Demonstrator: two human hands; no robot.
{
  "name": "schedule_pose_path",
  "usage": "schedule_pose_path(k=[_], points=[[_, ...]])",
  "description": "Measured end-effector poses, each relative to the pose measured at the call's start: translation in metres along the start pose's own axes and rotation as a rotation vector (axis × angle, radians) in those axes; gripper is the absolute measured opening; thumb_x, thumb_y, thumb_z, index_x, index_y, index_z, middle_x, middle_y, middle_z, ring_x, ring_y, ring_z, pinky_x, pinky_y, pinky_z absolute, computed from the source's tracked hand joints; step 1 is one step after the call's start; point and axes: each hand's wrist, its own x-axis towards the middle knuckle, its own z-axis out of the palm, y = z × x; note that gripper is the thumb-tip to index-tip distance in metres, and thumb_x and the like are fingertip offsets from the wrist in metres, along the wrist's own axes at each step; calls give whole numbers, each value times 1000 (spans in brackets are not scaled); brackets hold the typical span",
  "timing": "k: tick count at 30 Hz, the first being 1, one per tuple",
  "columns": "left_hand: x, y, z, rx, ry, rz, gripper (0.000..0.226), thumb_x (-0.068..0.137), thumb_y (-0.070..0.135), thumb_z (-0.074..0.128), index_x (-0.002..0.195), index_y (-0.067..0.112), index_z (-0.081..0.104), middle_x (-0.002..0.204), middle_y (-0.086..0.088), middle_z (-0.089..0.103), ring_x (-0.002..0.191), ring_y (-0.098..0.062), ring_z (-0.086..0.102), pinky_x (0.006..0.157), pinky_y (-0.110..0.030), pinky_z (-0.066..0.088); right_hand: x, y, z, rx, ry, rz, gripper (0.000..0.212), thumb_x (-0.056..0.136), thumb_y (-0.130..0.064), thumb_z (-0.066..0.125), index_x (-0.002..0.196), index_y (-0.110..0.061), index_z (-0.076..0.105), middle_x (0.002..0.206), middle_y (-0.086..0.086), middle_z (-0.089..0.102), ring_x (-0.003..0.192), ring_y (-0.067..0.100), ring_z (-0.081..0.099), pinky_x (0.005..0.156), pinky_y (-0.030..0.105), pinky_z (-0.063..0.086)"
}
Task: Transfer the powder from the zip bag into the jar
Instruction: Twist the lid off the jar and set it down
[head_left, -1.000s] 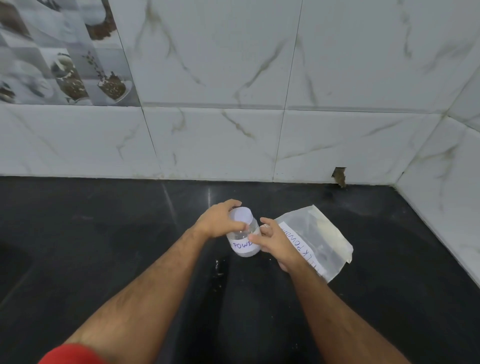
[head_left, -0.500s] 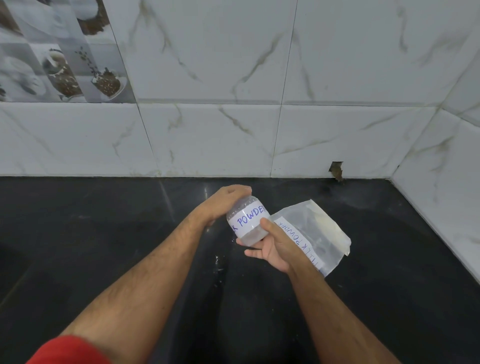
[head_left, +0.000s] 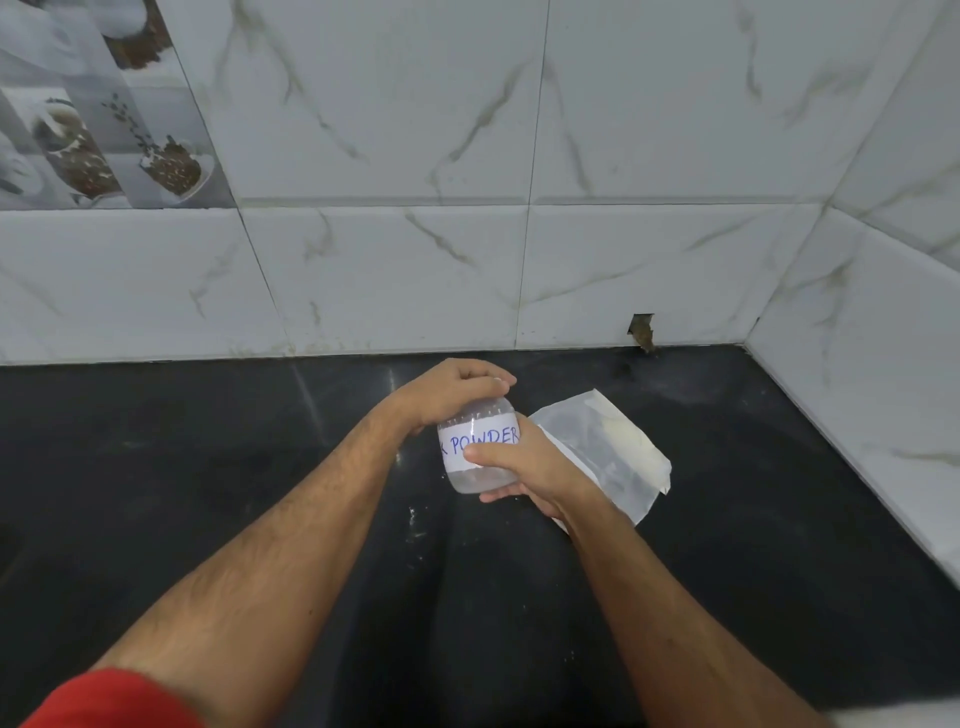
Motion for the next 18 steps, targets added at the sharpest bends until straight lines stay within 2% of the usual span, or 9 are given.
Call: schedule_pose_path(k=[4,6,10,14,18], points=[[-3,10,-2,-45,35,29,22,96,25,63,115,22,73,85,6,75,68,-4,69,61,-18,52,-2,-5,4,-20,123,-46,87,56,-45,87,132,-22,50,122,3,67,108,23,69,76,45,65],[-4,12,1,-64,61,23,19,95,25,63,111,23,74,87,4,75,70,-7,68,64,-20,53,-5,-6,8,-72,191,-71,82,59,-41,87,129,-22,48,118,2,66,105,21,68,75,44,65],[-1,12,18,156,278,-55,12,88,36,63,92,30,72,82,13,70,80,-13,66,73,-28,51,-9,-2,20,-308,436,-162,74,64,-34,89,122,-25,45,102,-6,66,91,12,66,71,29,57],[-3,16,22,207,266,-73,20,89,43,63,99,28,71,90,12,70,88,-13,68,80,-31,53,-11,4,22,-332,455,-197,79,61,-38,89,124,-28,43,101,-10,66,89,8,66,69,24,53],[-12,24,16,60,144,-31,31,94,56,57,90,27,67,83,9,67,72,-7,63,69,-24,48,-16,7,20,-265,399,-242,84,63,-36,92,128,-33,39,109,-15,63,98,6,64,75,19,51]])
